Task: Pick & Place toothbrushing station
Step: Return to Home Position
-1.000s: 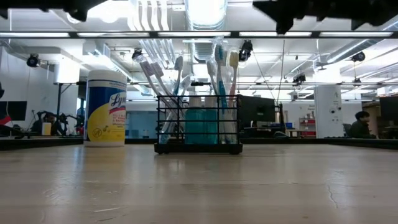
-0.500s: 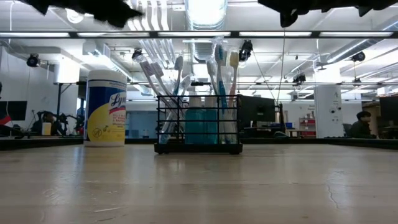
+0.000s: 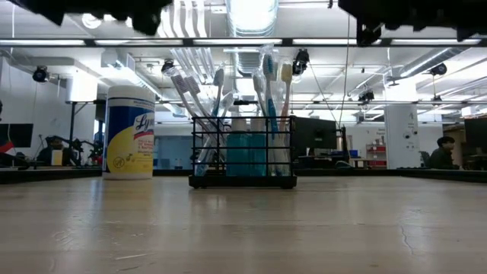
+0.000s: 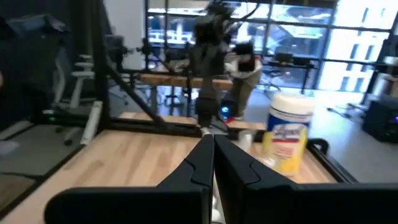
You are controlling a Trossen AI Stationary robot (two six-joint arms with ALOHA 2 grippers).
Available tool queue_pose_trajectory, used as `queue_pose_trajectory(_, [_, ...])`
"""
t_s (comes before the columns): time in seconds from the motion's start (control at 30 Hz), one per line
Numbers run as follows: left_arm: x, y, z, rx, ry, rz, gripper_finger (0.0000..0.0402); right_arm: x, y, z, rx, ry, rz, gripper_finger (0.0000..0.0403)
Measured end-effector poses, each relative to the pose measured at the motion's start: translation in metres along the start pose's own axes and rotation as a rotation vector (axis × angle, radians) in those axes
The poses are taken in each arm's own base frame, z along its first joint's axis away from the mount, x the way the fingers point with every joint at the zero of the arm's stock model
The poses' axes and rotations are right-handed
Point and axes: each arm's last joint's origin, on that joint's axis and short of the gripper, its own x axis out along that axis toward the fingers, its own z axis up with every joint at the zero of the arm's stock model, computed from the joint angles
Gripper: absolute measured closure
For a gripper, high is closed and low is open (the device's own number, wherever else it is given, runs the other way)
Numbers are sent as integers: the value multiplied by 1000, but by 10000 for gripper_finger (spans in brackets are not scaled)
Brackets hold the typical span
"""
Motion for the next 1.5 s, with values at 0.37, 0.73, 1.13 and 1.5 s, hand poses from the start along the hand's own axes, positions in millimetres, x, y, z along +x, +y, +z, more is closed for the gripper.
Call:
queue_pose_trajectory(0.37, [-26, 19, -42, 47, -55, 173, 401, -24, -23, -32, 16, -27, -126, 395])
queue_pose_trajectory(0.73, [-60, 20, -58, 13, -99, 305, 401, -41, -22, -39, 72, -24, -155, 395])
queue_pose_trajectory(1.13, [-72, 2, -103, 20, -204, 337, 401, -54, -19, -75, 73, -107, -231, 395])
queue_pose_trajectory(1.5, [-72, -3, -127, 29, -93, 330, 401, -56, -19, -85, 75, -67, -259, 395])
